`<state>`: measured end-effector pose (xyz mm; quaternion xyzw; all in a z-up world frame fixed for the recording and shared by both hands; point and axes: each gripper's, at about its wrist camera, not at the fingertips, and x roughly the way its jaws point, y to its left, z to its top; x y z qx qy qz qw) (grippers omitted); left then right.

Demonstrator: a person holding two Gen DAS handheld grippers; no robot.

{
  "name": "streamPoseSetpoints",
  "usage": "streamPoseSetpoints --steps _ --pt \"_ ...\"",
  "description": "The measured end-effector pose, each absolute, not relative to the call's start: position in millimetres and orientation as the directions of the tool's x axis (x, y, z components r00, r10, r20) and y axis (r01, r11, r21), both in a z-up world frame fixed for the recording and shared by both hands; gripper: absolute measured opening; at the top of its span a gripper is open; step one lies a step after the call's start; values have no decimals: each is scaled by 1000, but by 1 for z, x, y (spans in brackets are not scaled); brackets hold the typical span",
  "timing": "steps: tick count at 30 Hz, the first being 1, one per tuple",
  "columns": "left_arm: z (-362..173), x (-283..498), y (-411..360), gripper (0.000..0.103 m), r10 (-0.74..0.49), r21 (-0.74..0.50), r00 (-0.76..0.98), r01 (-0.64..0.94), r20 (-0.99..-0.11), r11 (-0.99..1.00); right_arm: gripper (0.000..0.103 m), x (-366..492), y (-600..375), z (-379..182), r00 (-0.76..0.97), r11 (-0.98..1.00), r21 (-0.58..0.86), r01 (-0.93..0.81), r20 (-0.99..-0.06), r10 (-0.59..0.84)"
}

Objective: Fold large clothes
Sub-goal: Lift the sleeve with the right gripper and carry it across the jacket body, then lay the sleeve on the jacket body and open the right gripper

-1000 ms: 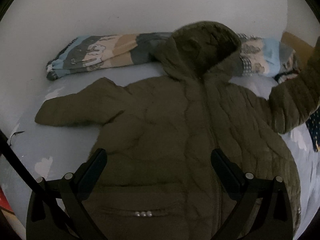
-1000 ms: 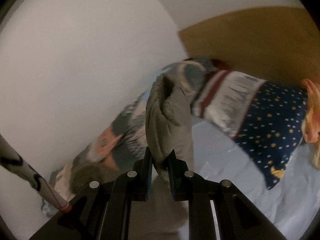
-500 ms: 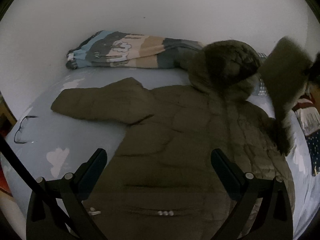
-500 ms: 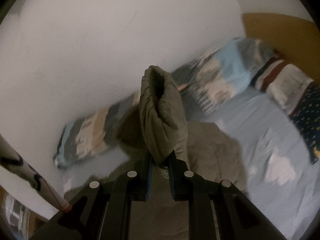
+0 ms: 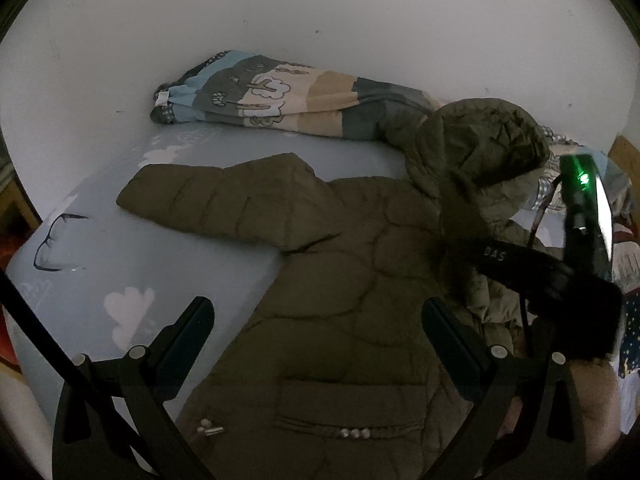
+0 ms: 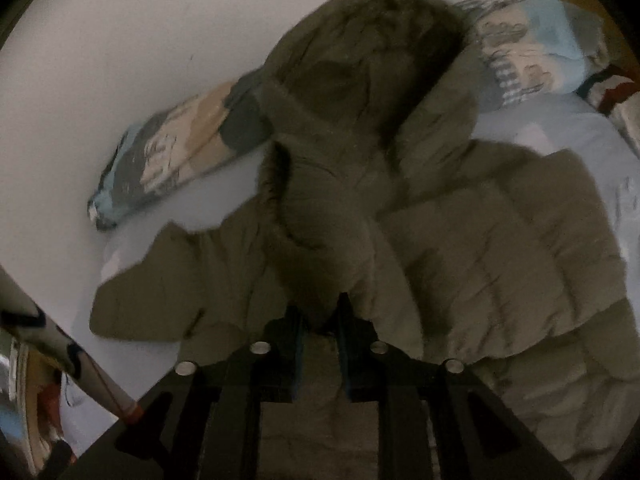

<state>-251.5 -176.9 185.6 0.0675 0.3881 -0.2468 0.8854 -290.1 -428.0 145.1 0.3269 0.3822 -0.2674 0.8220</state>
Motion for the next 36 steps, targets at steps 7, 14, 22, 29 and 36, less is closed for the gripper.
streamPoseSetpoints --steps 7,14,22,29,36 --pt "177 -251 -185 103 -380 -80 558 486 -737 870 66 -316 -434 182 640 727 350 591 -752 -158" --pt "161 -250 -195 103 -357 -67 523 493 -774 867 66 -380 -515 182 459 554 193 810 -796 -394" --pt "136 -249 -218 103 -332 -50 448 532 -830 845 66 -433 -573 77 259 370 135 919 -915 -310" --pt "116 -245 -222 103 -292 -53 380 529 -878 847 67 -428 -556 96 257 417 96 904 -901 -349" --pt "84 -244 -224 103 -198 4 307 550 -931 835 67 -433 -454 132 371 525 179 832 -883 -286"
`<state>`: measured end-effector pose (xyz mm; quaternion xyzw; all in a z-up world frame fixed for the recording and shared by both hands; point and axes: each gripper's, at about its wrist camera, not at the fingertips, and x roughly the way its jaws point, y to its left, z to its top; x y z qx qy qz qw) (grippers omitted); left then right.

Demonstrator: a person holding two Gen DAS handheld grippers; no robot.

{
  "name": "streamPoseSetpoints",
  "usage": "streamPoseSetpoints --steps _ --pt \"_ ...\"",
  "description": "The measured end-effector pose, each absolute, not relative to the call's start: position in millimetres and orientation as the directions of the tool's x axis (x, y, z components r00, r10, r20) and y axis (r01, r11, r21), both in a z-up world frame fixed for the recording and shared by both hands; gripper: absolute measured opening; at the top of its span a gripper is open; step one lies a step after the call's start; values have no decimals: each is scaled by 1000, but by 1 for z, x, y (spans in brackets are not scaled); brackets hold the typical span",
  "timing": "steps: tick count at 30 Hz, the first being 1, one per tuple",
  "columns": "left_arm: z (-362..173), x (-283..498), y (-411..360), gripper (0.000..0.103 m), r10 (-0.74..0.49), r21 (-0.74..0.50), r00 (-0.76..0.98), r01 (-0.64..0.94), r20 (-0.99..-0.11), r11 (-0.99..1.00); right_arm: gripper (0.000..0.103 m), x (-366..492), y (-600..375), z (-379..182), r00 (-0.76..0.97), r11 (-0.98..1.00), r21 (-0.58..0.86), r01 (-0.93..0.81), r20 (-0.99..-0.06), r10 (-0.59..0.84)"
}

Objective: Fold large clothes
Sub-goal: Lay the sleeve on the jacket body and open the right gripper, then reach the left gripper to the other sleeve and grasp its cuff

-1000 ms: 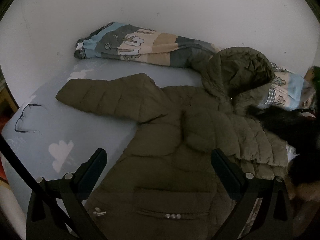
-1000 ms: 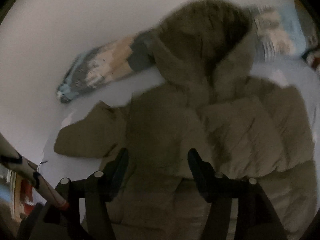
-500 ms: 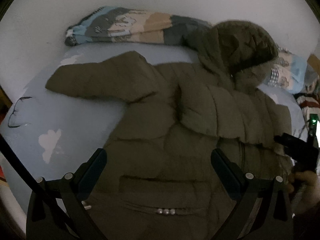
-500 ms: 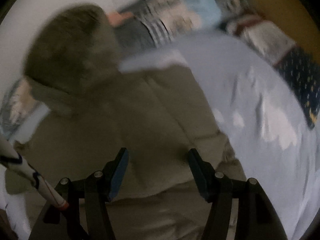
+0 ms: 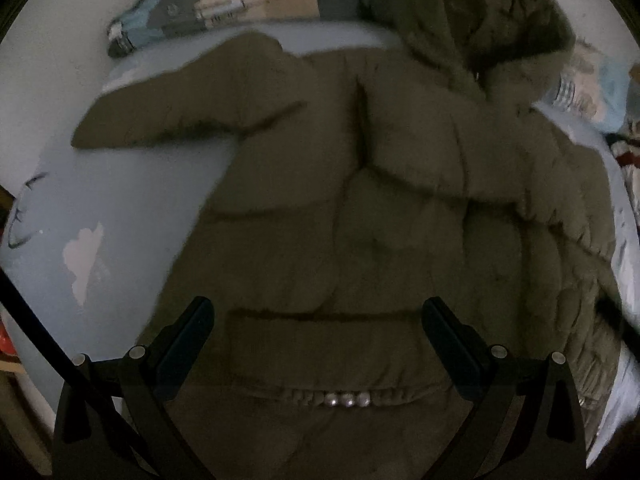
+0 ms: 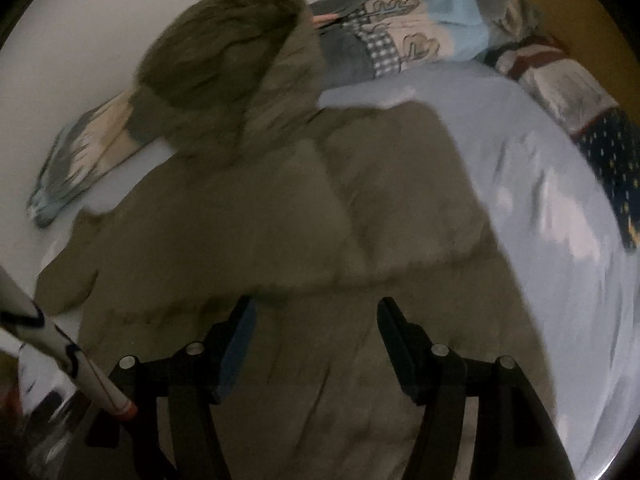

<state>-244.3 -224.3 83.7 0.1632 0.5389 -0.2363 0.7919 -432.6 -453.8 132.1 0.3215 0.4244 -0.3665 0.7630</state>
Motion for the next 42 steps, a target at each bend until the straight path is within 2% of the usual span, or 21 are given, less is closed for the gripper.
streamPoseSetpoints --steps 6,10,13,16,27,33,35,40,42 --pt "65 -247 -224 103 -175 -10 238 567 -955 824 70 -466 -369 112 357 518 194 833 -905 -234" --pt "79 -243 -223 103 -216 -22 275 571 -937 820 70 -447 -354 94 264 629 55 775 -933 -244" --pt "102 -230 -216 103 -253 -14 357 554 -899 832 70 -453 -354 111 378 624 134 770 -883 -278" --pt "118 -204 -202 103 -253 10 430 523 -867 852 71 -457 -361 118 415 611 157 776 -857 -307" --pt "114 -84 -92 103 -125 22 538 259 -834 966 71 -449 -361 127 477 633 218 742 -836 -271" --pt "111 -28 -33 103 -210 -142 511 170 -834 975 71 -448 -357 126 484 648 223 728 -836 -257" --pt "105 -3 -13 98 -287 -253 474 135 -833 958 71 -446 -356 126 484 649 221 728 -836 -257" --pt "81 49 35 79 -463 -505 407 6 -787 863 71 -441 -357 117 464 651 205 731 -849 -253" --pt "69 65 49 74 -474 -536 409 -45 -780 843 70 -440 -358 114 460 652 203 730 -852 -250"
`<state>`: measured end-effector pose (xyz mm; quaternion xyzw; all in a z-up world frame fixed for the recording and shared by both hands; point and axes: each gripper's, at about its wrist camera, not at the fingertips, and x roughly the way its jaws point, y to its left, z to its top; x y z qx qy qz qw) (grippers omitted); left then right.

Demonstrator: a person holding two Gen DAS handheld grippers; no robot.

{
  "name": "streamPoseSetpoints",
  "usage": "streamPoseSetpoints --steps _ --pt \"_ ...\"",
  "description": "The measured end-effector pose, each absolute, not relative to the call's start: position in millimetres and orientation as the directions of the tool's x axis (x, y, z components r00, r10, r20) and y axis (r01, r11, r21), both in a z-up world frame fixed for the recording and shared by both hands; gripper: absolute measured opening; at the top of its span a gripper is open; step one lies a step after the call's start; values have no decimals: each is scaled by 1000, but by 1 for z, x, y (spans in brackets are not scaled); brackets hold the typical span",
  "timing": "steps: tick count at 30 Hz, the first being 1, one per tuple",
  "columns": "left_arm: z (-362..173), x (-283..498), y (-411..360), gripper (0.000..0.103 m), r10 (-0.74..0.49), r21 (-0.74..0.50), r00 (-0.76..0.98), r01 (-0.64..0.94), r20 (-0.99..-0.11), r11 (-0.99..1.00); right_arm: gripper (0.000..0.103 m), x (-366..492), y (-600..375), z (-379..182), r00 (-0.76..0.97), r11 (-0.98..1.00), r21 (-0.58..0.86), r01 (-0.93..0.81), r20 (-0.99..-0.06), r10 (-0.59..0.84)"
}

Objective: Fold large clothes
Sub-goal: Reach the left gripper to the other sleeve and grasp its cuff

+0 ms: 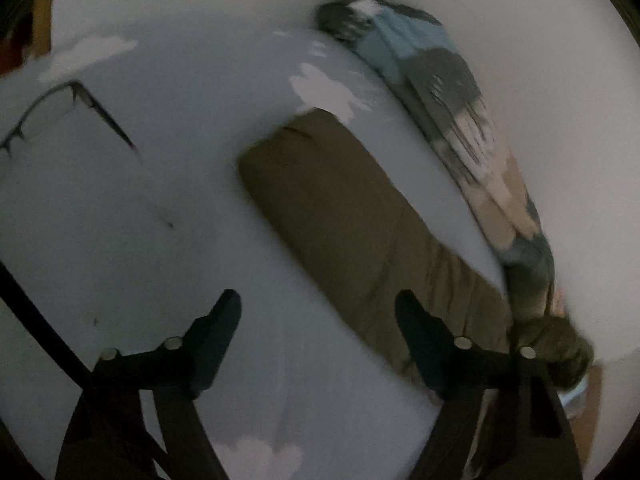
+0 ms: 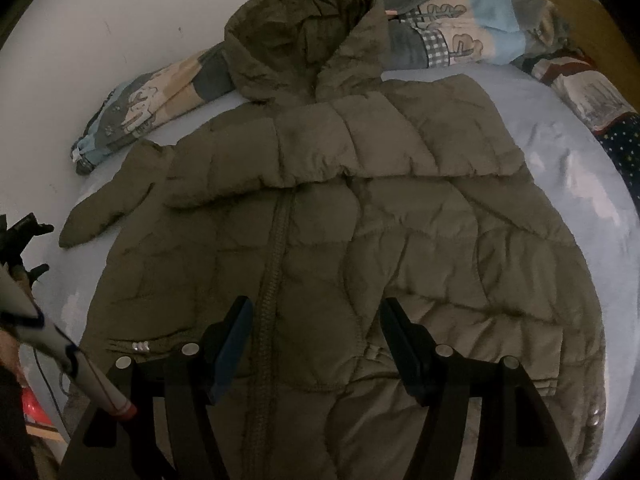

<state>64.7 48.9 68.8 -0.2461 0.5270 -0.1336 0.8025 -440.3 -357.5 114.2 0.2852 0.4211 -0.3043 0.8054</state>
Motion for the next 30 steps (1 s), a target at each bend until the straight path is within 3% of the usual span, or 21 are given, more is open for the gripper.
streamPoseSetpoints --steps 4,15,17,18,19,30 --pt "47 90 57 66 -485 -561 393 -101 -781 822 70 -437 -359 110 445 656 180 733 -857 -262" --pt "22 132 52 65 -559 -693 487 -143 -671 707 71 -437 -362 100 429 647 169 743 -863 -268" --pt "23 137 49 44 -538 -673 491 -146 -685 725 71 -438 -362 100 433 649 172 741 -861 -266" --pt "23 138 47 26 -513 -649 491 -153 -704 745 71 -438 -362 100 432 649 171 742 -861 -267" --pt "24 138 46 21 -517 -652 489 -150 -702 743 70 -438 -362 99 431 647 170 743 -861 -269" --pt "95 111 38 16 -534 -647 540 -26 -651 762 71 -450 -375 107 433 590 193 784 -851 -298"
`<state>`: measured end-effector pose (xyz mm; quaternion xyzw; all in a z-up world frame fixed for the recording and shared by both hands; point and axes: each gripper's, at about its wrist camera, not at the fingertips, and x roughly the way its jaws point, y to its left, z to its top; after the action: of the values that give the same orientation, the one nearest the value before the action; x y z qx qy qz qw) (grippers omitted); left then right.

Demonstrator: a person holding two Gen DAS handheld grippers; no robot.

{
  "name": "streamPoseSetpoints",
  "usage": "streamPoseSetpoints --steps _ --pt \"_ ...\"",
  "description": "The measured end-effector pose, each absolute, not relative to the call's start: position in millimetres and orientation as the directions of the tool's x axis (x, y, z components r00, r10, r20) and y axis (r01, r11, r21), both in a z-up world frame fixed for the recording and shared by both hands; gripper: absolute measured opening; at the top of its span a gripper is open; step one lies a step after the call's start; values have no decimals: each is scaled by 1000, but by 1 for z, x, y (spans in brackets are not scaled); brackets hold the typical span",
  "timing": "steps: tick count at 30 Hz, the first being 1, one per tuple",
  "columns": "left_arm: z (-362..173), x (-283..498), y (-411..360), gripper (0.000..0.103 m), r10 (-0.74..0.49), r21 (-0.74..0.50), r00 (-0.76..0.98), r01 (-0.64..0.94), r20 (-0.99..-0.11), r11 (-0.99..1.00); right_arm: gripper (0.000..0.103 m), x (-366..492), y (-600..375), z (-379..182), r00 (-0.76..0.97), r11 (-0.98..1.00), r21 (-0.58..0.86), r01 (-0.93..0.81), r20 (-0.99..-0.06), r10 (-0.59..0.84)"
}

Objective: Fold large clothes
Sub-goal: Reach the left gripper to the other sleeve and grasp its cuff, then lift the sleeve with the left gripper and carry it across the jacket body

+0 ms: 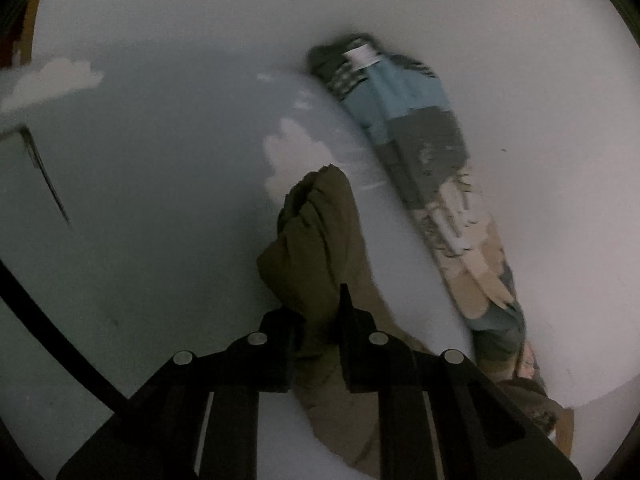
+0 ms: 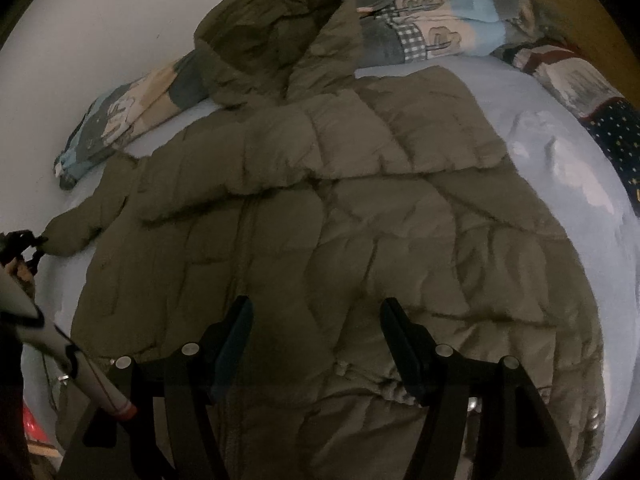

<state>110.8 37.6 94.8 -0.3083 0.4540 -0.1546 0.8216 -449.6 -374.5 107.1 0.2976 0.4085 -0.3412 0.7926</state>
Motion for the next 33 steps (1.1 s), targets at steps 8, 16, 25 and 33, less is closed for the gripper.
streamPoseSetpoints --steps 8,16,25,33 --pt "182 63 11 15 -559 -616 564 109 -608 780 71 -470 -391 120 409 500 198 843 -839 -358" --pt "276 -9 -44 15 -626 -578 556 291 -547 763 71 -499 -405 140 404 430 216 877 -815 -415" --pt "353 -122 -151 15 -711 -481 475 526 -518 702 71 -540 -422 159 436 351 296 888 -784 -442" --pt "353 -218 -249 15 -742 -407 371 657 -558 634 71 -573 -433 181 463 324 340 883 -747 -477"
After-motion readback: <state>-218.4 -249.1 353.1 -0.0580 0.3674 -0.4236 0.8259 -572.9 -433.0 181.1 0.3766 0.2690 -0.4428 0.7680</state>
